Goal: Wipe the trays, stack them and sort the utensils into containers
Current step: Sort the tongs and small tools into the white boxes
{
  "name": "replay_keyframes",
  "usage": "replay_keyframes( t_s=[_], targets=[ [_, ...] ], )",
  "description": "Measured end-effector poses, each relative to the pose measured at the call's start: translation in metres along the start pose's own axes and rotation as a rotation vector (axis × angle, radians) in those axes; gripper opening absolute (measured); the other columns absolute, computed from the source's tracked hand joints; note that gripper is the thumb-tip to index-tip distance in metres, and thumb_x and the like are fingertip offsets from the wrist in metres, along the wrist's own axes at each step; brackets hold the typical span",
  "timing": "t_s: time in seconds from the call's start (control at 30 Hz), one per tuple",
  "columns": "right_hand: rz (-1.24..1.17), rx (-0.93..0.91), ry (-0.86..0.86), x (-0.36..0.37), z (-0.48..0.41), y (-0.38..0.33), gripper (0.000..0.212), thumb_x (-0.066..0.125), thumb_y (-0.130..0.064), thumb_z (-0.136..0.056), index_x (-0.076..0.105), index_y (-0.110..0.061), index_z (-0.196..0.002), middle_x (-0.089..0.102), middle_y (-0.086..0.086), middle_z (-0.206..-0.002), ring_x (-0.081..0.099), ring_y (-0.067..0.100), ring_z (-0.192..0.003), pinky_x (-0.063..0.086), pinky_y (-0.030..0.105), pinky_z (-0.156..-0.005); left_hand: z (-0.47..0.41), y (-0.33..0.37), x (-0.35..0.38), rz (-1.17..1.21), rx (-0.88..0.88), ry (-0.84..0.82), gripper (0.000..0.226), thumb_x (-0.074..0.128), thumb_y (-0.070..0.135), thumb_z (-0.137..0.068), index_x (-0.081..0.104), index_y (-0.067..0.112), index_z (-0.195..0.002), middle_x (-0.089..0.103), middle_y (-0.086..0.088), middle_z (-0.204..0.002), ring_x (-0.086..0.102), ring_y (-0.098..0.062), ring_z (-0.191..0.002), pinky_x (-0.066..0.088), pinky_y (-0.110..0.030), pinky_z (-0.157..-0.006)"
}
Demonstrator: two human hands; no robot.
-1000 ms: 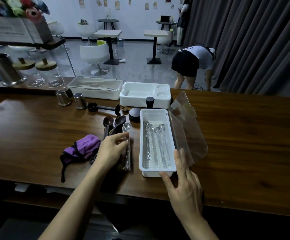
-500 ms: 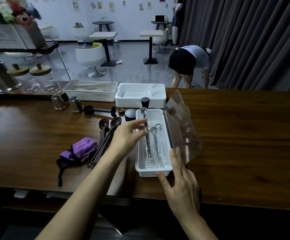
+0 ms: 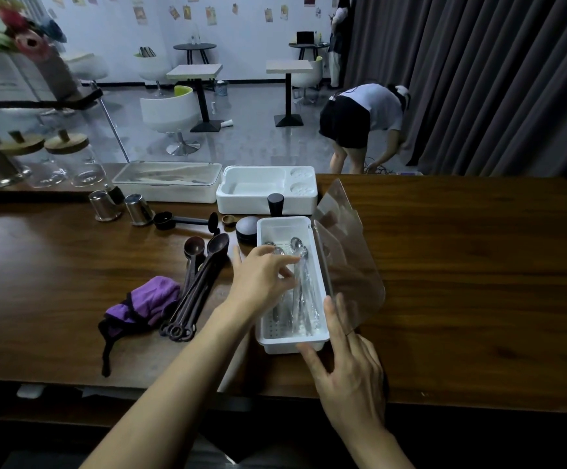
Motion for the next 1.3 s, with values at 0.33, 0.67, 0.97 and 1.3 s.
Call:
replay_keyframes(
  t_s=[0.33,0.67,0.97,1.3],
  targets=[
    [0.015,-0.004,-0.001,0.000,-0.001,-0.001,0.076,0.036,-0.069,-0.098,0.020,-0.027,-0.160,0.019,-0.008,-0.167,0.060,0.015,-0.123,0.053,0.034,-0.094,0.003,0.011,0.001,-0.270,-0.009,-0.025,0.037,0.070,0.041,-0.090,0.069,0.035,-0.127,0.076,0.011,-0.107,0.036,-0.017,-0.144,-0.006,-0.063,-0.119],
    [0.020,-0.018,-0.004,-0.002,-0.001,-0.002,0.076,0.034,-0.069,-0.099,0.016,-0.028,-0.161,0.018,-0.007,-0.167,0.056,0.014,-0.129,0.052,0.033,-0.096,0.004,0.014,-0.002,-0.281,0.001,-0.036,0.046,0.071,0.040,-0.090,0.062,0.040,-0.135,0.044,0.006,-0.156,0.017,-0.020,-0.153,-0.006,-0.067,-0.120],
    [0.022,-0.022,-0.004,-0.003,-0.002,-0.003,0.076,0.035,-0.068,-0.099,0.019,-0.026,-0.160,0.020,-0.005,-0.167,0.054,0.014,-0.131,0.052,0.032,-0.096,0.002,0.016,-0.002,-0.306,-0.038,-0.123,0.042,0.058,0.032,-0.100,0.057,0.042,-0.140,0.053,0.012,-0.148,-0.004,-0.022,-0.157,-0.010,-0.068,-0.117],
    [0.015,-0.013,-0.003,-0.003,-0.002,-0.002,0.076,0.036,-0.068,-0.099,0.018,-0.027,-0.160,0.018,-0.007,-0.167,0.059,0.014,-0.124,0.053,0.033,-0.094,0.002,0.018,-0.004,-0.351,-0.028,-0.172,0.039,0.053,0.027,-0.101,0.056,0.024,-0.140,0.048,0.010,-0.153,-0.009,-0.027,-0.158,-0.009,-0.070,-0.116]
  ],
)
Point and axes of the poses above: each hand's wrist, its own z-axis away from the middle knuckle, its own x-axis out of the palm, y = z × x, the point moved 1 cm from there along -z, towards the middle knuckle
